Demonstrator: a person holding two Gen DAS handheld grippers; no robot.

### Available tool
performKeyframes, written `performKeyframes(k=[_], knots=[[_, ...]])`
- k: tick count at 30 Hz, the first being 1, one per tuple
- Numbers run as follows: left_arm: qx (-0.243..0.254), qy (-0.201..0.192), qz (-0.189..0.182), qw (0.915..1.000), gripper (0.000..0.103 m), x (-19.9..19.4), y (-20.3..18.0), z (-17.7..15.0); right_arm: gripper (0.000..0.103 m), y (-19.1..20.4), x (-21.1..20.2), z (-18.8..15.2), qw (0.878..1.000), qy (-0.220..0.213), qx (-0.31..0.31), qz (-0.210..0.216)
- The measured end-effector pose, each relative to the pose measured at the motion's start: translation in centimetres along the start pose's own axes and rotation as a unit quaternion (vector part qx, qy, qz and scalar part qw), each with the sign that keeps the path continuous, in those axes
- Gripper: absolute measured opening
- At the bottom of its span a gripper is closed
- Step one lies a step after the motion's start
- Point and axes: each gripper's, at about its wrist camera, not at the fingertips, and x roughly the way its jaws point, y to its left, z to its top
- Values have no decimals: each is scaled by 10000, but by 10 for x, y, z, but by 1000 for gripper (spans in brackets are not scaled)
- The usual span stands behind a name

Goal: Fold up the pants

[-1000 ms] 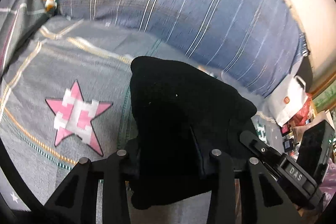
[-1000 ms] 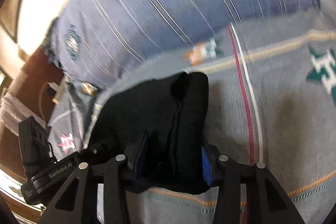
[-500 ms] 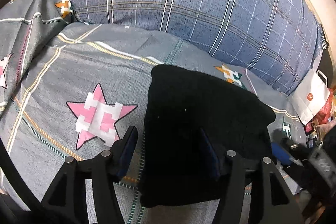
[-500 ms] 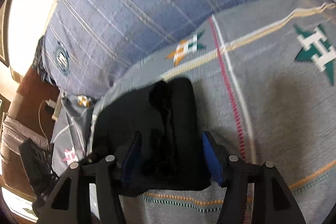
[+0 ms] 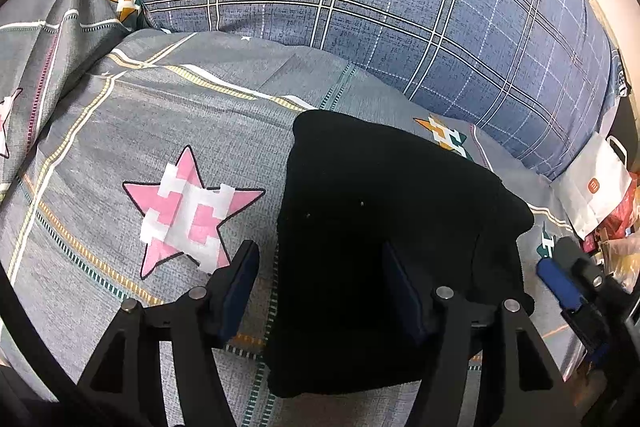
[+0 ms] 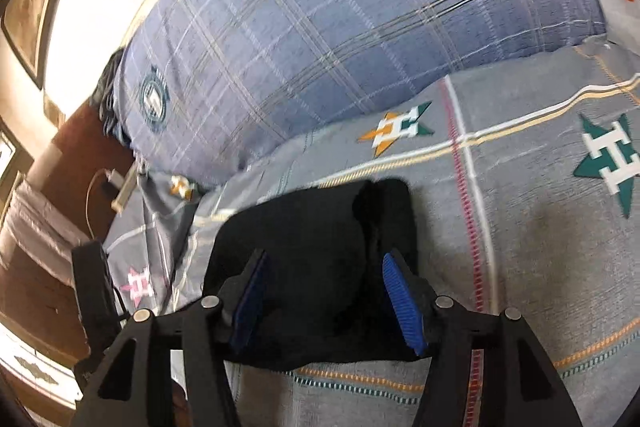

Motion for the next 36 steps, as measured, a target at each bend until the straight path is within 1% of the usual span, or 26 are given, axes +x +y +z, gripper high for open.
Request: performKeyframes(k=[2,4,6,7,8,9,10,12,14,16,17,19,20,21,24,26,30,34,36], knots=[[-4,2,39,10000,69,0,0,0,61,-1,-2,2,10000,-42,17,5],[-18,24,23,10000,69,1,1,-1,58,-1,3,1,10000,86,-18,-6],[-22,38,8,10000,69,1,1,0,53,-1,14,-3,9991,379,-70,-151],[-28,42,2,10000,70,1,1,0,52,0,21,-5,9978,547,-152,-331],[-29,42,5,10000,70,1,1,0,49,2,29,-8,9956,746,-272,-500],[-26,48,9,10000,70,1,1,0,44,2,32,-9,9946,824,-311,-544],[-22,53,12,10000,70,1,1,0,42,2,32,-10,9947,806,-323,-555],[-10,43,22,10000,70,1,1,0,33,4,28,-8,9953,736,-380,-509],[-14,50,25,10000,70,1,1,-1,32,9,27,-9,9947,743,-489,-521],[-9,65,21,10000,70,2,0,-1,32,9,35,-13,9916,924,-588,-695],[0,67,23,10000,70,2,0,-1,31,7,38,-14,9912,958,-569,-712],[20,66,22,10000,70,2,0,-1,28,7,36,-13,9909,945,-596,-753],[23,66,18,10000,70,2,0,-1,19,9,34,-12,9896,928,-678,-867],[22,65,16,10000,71,2,0,-1,9,12,29,-11,9884,862,-751,-998],[6,73,34,10000,73,3,1,-1,6,18,26,-13,9852,870,-938,-1140],[10,96,27,9999,73,4,0,-1,6,17,36,-16,9801,983,-1058,-1360],[34,58,70,10000,74,4,-1,-2,6,10,35,-13,9834,1012,-853,-1241],[21,-56,43,10000,74,-2,2,3,7,-5,24,-6,9947,697,-261,-705],[-65,-151,-20,9999,74,-7,7,7,8,-13,12,1,9975,385,-50,-599]])
